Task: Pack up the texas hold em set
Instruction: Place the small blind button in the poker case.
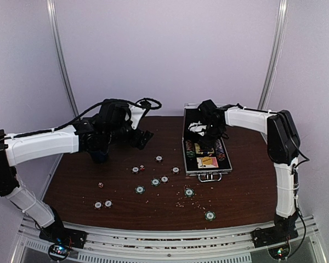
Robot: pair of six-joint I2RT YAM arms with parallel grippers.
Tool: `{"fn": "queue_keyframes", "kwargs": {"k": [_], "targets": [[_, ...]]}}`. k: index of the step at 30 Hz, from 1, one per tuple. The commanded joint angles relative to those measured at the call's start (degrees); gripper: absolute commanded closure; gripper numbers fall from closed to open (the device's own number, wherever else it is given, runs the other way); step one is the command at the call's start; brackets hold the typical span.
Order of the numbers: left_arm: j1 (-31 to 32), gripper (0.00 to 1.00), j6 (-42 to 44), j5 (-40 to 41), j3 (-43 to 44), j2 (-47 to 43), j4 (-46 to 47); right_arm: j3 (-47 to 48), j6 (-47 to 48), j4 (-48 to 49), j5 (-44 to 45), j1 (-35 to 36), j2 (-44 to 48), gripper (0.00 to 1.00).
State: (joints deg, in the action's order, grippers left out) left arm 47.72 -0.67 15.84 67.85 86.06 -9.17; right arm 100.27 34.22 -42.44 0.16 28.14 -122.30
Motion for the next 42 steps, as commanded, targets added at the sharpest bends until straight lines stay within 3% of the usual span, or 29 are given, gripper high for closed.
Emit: {"fn": "queue_keyframes", "kwargs": {"k": [1,7,9,10,12,16,18,25,29,36,42], "targets": [[0.09,0.10,0.63,0.42,0.00,-0.98,0.91,1.72,-1.06,-2.05,-2.12,-0.30,0.77,0.41],[0.07,0.08,0.33,1.72,-0.15,-1.06,1.03,-1.73,-1.63,-3.74,-5.67,1.91,7.33,0.36],[0.10,0.02,0.16,1.50,-0.62,-1.25,1.56,-3.49,-1.08,-3.93,-7.12,3.21,10.45,0.02],[0.02,0.02,-0.15,1.54,-0.84,-1.21,1.67,-4.47,-0.82,-3.59,-7.57,3.98,12.00,0.00],[-0.07,0.02,-2.48,4.18,0.26,-0.05,-0.36,-6.65,0.54,-2.77,-7.29,5.65,15.66,0.00],[-0.09,0.02,-3.85,6.69,6.56,5.39,-8.88,-13.38,1.55,2.51,2.71,10.72,21.97,0.00],[-0.09,0.02,-2.83,7.60,6.93,6.54,-8.63,-15.76,0.56,4.31,5.13,11.55,23.44,0.00],[-0.08,0.02,-1.33,7.79,1.70,7.01,-1.26,-22.23,-3.92,8.70,-2.08,11.06,28.21,0.00],[0.03,0.02,-3.73,7.48,2.68,7.74,-2.06,-26.58,-6.02,10.07,-9.03,11.01,31.92,0.00],[0.00,0.02,-4.36,9.30,5.01,3.23,-3.66,-32.11,-8.01,13.92,-12.35,9.23,41.78,0.00],[-0.08,0.02,-3.21,20.59,9.79,4.98,-9.45,-32.96,-9.94,14.47,-16.79,4.33,45.75,0.00]]}}
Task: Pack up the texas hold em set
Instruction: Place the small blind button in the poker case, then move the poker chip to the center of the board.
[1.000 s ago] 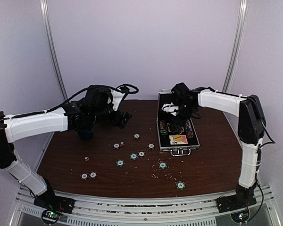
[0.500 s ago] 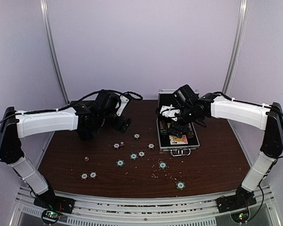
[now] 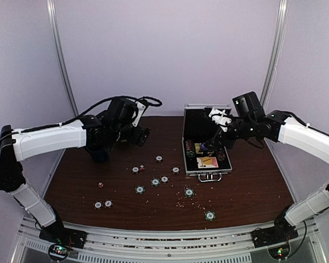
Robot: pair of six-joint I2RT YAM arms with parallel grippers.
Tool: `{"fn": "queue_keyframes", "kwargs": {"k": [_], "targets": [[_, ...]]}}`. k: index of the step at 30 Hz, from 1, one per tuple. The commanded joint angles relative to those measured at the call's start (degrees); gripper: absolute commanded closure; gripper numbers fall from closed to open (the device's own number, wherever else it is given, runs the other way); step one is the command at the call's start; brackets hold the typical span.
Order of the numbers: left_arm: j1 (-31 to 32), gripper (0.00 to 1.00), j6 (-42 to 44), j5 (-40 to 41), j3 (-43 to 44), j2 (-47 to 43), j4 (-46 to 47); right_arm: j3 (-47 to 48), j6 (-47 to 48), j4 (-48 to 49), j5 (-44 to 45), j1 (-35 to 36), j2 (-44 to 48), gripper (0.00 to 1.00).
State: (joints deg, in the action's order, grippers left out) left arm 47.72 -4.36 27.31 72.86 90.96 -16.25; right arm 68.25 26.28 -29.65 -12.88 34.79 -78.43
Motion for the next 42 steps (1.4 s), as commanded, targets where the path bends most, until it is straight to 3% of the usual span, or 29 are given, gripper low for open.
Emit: {"fn": "queue_keyframes", "kwargs": {"k": [1,3,8,12,15,17,21,25,31,42], "targets": [[-0.09,0.02,0.42,11.34,5.20,0.96,-3.12,-1.99,-2.16,2.31,-3.18,-2.35,2.69,0.00],[-0.04,0.02,0.98,13.20,5.80,2.22,-4.00,-3.15,-3.79,3.20,-1.83,-2.63,3.63,0.00],[-0.01,0.02,5.80,7.51,5.64,4.79,-4.26,-5.23,-4.70,4.24,-3.81,-5.06,5.29,0.00],[0.01,0.03,4.59,2.12,6.12,5.64,-5.69,-6.63,-5.92,5.79,1.00,-5.34,5.56,0.00],[0.07,0.07,3.61,-6.10,7.34,6.07,-8.22,-9.34,-4.86,9.08,10.82,-5.06,5.40,0.00],[0.16,0.13,2.66,-11.88,9.00,7.04,-10.69,-11.95,0.59,11.06,17.12,-3.49,5.15,0.00],[1.13,0.22,0.96,-17.25,12.29,10.07,-16.19,-13.41,-3.56,14.75,26.33,-3.33,3.82,0.00],[3.07,0.28,0.82,-18.62,13.29,12.61,-19.46,-15.79,-5.73,18.52,19.40,-8.15,3.37,0.00],[7.01,0.29,2.06,-19.93,15.46,16.52,-22.06,-16.02,-8.21,16.49,9.24,-14.04,1.94,0.00],[15.17,0.32,5.98,-28.13,23.91,28.05,-17.72,-16.19,-8.56,17.41,9.37,-14.31,1.13,0.02]]}}
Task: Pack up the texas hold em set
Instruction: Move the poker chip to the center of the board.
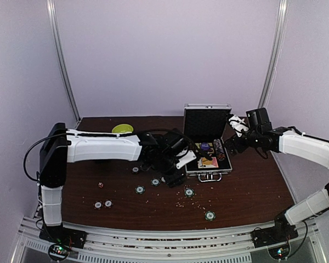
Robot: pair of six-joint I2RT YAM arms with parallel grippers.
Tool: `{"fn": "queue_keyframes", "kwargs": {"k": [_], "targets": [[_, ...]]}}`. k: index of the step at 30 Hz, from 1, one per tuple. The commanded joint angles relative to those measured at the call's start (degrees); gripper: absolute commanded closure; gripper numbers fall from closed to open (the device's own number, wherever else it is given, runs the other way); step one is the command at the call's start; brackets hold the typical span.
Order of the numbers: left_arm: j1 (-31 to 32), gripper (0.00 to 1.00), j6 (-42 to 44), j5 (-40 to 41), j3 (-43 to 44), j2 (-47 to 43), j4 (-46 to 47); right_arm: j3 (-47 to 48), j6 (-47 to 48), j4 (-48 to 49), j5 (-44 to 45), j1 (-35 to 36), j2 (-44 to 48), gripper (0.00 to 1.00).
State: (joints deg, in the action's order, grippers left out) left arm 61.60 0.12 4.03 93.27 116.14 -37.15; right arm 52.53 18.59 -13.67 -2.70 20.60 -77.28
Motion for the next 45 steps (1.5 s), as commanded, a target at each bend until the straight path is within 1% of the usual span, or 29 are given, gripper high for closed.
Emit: {"fn": "queue_keyframes", "kwargs": {"k": [1,5,9,13,15,24,28,35,41,45], "targets": [[1.40,0.32,1.33,-5.56,4.30,3.67,3.74,-0.66,-0.75,1.57,-0.66,-0.18,0.06,0.02],[1.67,0.34,1.27,-7.37,6.34,6.39,6.11,-1.16,-0.27,1.87,-0.21,-0.17,0.59,0.02],[1.68,0.35,1.37,-7.31,8.53,9.04,6.69,-1.50,0.17,1.97,-0.22,-0.17,0.81,0.03],[1.68,0.44,1.70,-7.49,9.91,11.46,6.74,-1.65,0.57,1.73,-0.88,-0.13,0.68,0.03],[1.68,0.45,1.72,-7.47,10.31,12.25,6.74,-1.66,0.66,1.63,-1.15,-0.19,0.72,0.03],[1.76,0.44,2.61,-7.07,11.20,15.48,5.44,-1.74,1.02,1.46,-2.11,-0.14,0.29,0.03],[1.77,0.40,3.36,-9.50,11.72,16.60,4.23,-1.69,1.10,1.27,-2.48,-0.03,0.03,0.03],[2.02,0.39,4.64,-12.91,11.37,17.21,3.14,-1.69,1.23,1.19,-2.82,-0.03,-0.20,0.03],[2.34,0.38,5.69,-11.90,10.77,17.00,-0.36,-1.64,1.30,1.02,-3.27,-0.04,-0.50,0.03],[2.42,0.38,6.16,-10.99,8.87,16.07,-0.65,-1.56,1.37,0.93,-3.37,-0.04,-0.68,0.03]]}}
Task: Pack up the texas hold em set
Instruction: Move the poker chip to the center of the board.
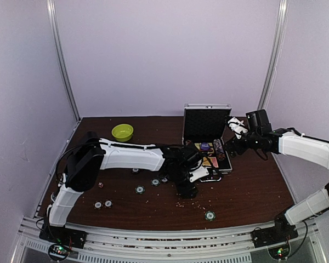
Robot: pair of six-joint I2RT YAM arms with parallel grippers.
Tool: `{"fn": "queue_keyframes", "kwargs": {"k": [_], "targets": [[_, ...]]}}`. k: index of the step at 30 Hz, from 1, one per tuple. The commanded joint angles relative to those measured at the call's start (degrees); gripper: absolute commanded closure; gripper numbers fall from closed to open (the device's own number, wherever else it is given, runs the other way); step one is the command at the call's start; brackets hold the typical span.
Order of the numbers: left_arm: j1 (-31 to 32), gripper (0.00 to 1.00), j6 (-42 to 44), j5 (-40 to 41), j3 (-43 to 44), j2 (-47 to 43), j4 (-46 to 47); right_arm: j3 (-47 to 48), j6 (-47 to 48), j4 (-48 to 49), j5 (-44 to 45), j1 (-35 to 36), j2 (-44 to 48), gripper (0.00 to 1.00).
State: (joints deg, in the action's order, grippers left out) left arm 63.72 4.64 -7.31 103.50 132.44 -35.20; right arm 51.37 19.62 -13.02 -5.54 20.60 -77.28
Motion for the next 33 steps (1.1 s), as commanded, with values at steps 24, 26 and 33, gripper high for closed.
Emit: {"fn": "queue_keyframes", "kwargs": {"k": [24,26,33], "targets": [[1.93,0.60,1.14,4.05,0.87,0.88,-7.93,-0.21,0.33,-0.07,-1.23,0.04,-1.47,0.03],[1.93,0.61,0.47,5.15,-0.72,-0.68,-8.08,-0.27,0.41,0.00,-1.14,0.01,-1.43,0.03],[1.88,0.62,-2.47,7.61,-11.83,-8.90,-8.04,-0.33,0.42,0.09,-1.45,0.00,-2.05,0.03]]}}
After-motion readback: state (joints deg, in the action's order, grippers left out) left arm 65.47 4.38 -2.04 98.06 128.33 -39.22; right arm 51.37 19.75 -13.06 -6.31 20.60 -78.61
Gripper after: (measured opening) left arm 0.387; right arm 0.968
